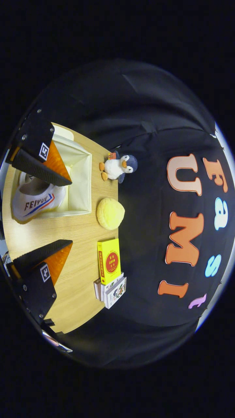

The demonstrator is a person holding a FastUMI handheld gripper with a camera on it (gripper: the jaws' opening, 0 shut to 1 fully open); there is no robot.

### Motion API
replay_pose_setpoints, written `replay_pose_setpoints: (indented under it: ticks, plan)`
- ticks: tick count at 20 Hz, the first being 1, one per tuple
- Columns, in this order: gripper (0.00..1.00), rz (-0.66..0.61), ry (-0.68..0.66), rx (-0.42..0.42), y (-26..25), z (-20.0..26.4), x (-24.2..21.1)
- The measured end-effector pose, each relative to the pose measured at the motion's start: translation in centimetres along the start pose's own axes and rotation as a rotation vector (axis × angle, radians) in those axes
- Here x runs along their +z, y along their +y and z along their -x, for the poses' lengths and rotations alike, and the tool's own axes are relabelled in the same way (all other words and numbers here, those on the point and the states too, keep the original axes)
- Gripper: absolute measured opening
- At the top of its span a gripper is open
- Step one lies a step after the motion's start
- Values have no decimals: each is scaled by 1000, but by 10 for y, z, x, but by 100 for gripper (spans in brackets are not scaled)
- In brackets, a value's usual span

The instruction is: Open the storage box then place both shoes into the box .Put the left shoe in first, then the right shoe, with the right side of both shoes facing outward in a uniform manner.

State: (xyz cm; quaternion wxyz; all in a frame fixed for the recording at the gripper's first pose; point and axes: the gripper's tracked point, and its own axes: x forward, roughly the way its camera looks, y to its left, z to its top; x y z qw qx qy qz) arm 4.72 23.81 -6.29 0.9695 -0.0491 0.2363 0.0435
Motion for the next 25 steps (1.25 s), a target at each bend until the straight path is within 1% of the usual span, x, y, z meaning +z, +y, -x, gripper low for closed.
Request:
replay_pose_setpoints:
  ticks: [5, 10, 14, 16, 20, 25]
  plan:
    - [98, -25, -76, -7, -39, 25, 34]
    - [98, -40, -200, -5, -95, 62, 70]
    - [98, -42, -289, -20, -154, 86, 90]
    - [98, -44, -319, -35, -192, 98, 92]
    - [98, -50, -349, -35, -256, 107, 96]
    - [98, -25, -397, -45, -334, 118, 103]
